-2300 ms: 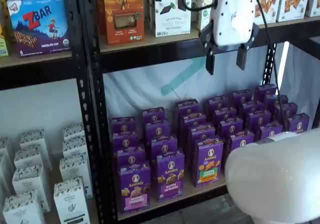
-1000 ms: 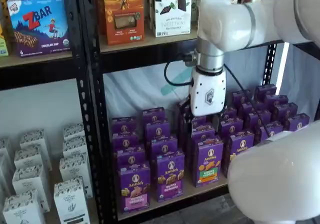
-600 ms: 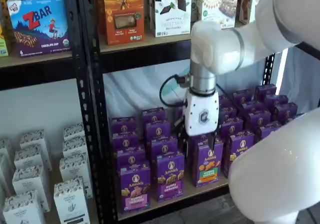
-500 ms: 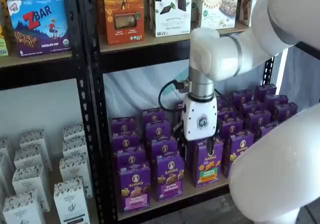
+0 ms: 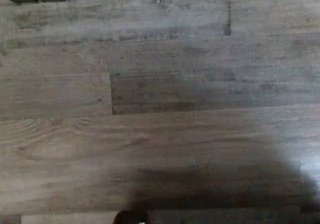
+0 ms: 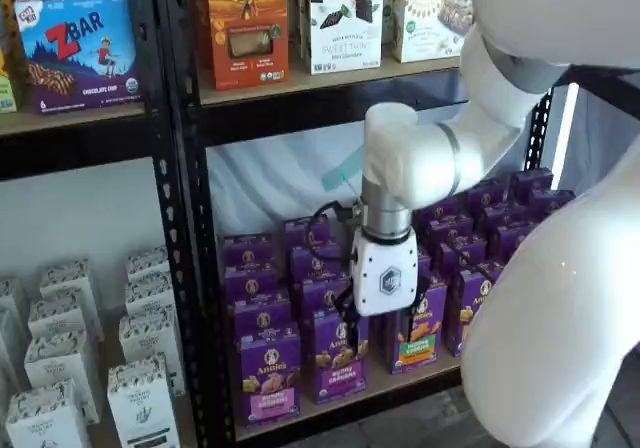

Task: Pick up the purple box with a pink patch in the middle, on the bottom shelf, the first box from the left

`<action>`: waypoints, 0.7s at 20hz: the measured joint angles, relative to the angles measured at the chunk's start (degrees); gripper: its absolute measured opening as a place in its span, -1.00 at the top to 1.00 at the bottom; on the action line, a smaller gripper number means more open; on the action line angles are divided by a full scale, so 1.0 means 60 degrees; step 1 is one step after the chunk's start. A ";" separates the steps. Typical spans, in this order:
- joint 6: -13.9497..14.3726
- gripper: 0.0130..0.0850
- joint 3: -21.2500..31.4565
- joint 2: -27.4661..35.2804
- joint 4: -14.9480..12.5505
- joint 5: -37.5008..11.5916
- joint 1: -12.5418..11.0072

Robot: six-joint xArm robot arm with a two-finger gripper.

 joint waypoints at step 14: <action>0.1300 -1.00 -0.0650 0.2609 -0.0781 -0.2168 0.0698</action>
